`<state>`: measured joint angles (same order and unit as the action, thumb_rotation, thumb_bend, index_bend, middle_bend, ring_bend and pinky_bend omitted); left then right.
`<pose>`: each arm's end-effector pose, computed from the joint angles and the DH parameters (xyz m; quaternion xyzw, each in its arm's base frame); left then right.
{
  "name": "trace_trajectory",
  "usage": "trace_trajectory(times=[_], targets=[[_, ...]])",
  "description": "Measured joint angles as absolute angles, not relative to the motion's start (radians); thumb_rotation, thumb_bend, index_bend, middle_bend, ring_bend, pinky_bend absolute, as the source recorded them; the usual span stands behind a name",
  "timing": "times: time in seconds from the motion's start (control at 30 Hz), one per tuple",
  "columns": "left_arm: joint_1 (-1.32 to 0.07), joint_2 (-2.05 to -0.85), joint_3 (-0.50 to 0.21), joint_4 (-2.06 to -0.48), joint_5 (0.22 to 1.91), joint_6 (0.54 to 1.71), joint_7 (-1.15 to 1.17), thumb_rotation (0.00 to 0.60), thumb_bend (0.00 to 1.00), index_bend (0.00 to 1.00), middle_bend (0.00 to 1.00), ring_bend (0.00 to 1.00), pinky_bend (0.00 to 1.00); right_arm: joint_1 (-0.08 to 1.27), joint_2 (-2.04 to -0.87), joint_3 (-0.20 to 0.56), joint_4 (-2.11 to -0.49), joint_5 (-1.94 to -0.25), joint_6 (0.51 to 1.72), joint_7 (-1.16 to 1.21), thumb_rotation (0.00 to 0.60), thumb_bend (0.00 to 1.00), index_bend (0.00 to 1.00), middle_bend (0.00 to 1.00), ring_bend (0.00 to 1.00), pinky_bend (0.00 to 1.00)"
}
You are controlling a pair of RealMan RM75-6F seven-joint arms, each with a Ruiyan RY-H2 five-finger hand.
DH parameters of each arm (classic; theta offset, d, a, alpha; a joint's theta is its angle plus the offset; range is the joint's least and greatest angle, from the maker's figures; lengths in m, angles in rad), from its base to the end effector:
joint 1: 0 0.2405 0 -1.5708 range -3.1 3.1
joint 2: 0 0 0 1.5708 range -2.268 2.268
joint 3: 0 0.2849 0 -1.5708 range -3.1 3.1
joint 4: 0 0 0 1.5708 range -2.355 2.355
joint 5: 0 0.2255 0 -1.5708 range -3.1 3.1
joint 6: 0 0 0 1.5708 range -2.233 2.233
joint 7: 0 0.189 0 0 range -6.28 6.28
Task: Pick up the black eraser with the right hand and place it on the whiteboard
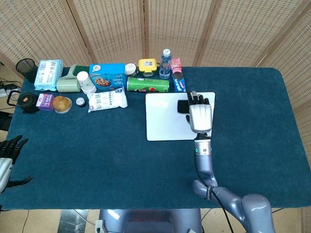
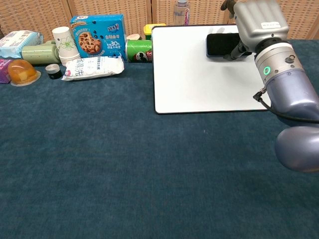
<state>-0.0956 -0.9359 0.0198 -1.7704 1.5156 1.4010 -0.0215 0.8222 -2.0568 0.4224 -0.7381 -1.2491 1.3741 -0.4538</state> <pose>-0.3305 0.2135 0.1774 -0.6269 -0.4243 -0.3453 0.5548 -0.1388 -0.4653 -0.0454 0.5729 -0.2150 0.4460 0.6532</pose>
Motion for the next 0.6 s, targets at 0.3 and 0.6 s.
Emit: trace_trajectory(times=[0.3,0.6], targets=[[-0.095,-0.930,0.021,-1.766,1.520,1.403,-0.041,0.600,0.07,0.00,0.00,0.00,0.00,0.763,-1.990,0.365,-0.882,-1.301,1.428,-0.424,0.600,0.18,0.16,0.24,0.31,0.40],[-0.085,-0.936,0.021,-1.769,1.516,1.417,-0.020,0.600,0.07,0.00,0.00,0.00,0.00,0.627,-1.628,0.248,-1.336,-1.356,1.392,-0.278,0.600,0.00,0.19,0.15,0.15,0.24]])
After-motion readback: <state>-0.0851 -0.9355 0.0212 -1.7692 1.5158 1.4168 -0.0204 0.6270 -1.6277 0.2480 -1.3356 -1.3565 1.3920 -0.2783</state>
